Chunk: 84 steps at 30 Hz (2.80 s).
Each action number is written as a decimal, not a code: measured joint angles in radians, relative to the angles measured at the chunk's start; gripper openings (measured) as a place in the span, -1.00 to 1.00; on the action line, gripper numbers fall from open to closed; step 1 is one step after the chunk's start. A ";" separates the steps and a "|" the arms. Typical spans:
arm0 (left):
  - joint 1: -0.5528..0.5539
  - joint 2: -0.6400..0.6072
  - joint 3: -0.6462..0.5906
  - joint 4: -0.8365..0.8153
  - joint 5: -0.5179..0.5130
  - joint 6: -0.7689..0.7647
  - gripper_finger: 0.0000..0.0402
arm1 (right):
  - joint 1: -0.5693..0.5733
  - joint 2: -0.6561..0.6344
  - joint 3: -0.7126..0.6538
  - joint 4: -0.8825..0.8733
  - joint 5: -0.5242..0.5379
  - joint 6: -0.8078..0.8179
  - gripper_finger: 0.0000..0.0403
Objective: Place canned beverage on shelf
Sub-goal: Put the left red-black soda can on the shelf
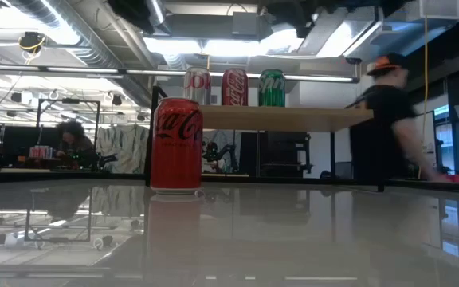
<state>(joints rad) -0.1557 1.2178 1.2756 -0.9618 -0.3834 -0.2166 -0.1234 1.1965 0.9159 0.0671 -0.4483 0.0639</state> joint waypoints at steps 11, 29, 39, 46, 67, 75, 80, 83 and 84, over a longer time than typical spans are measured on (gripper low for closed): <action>-0.062 -0.112 -0.245 0.184 -0.108 -0.045 0.62 | 0.016 0.273 0.249 -0.078 0.023 -0.015 0.87; -0.125 -0.398 -0.655 0.614 -0.185 -0.039 0.62 | 0.099 0.679 0.693 -0.493 0.183 -0.129 0.87; -0.128 -0.491 -0.773 0.698 -0.186 -0.044 0.62 | 0.098 0.773 0.707 -0.478 0.209 -0.150 0.87; -0.128 -0.492 -0.797 0.729 -0.189 -0.040 0.62 | 0.098 0.823 0.707 -0.463 0.229 -0.150 0.87; -0.128 -0.492 -0.800 0.731 -0.189 -0.035 0.62 | 0.120 0.852 0.676 -0.461 0.287 -0.151 0.87; -0.128 -0.492 -0.800 0.731 -0.191 -0.035 0.62 | 0.130 0.852 0.673 -0.421 0.324 -0.151 0.82; -0.128 -0.492 -0.800 0.731 -0.191 -0.035 0.62 | 0.130 0.852 0.673 -0.419 0.324 -0.151 0.60; -0.128 -0.492 -0.800 0.731 -0.192 -0.035 0.62 | 0.130 0.852 0.673 -0.419 0.322 -0.151 0.47; -0.128 -0.492 -0.800 0.731 -0.192 -0.035 0.62 | 0.130 0.852 0.673 -0.419 0.322 -0.151 0.45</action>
<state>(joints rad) -0.2836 0.7261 0.4759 -0.2310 -0.5751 -0.2520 0.0067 2.0487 1.5890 -0.3523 -0.1265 -0.0874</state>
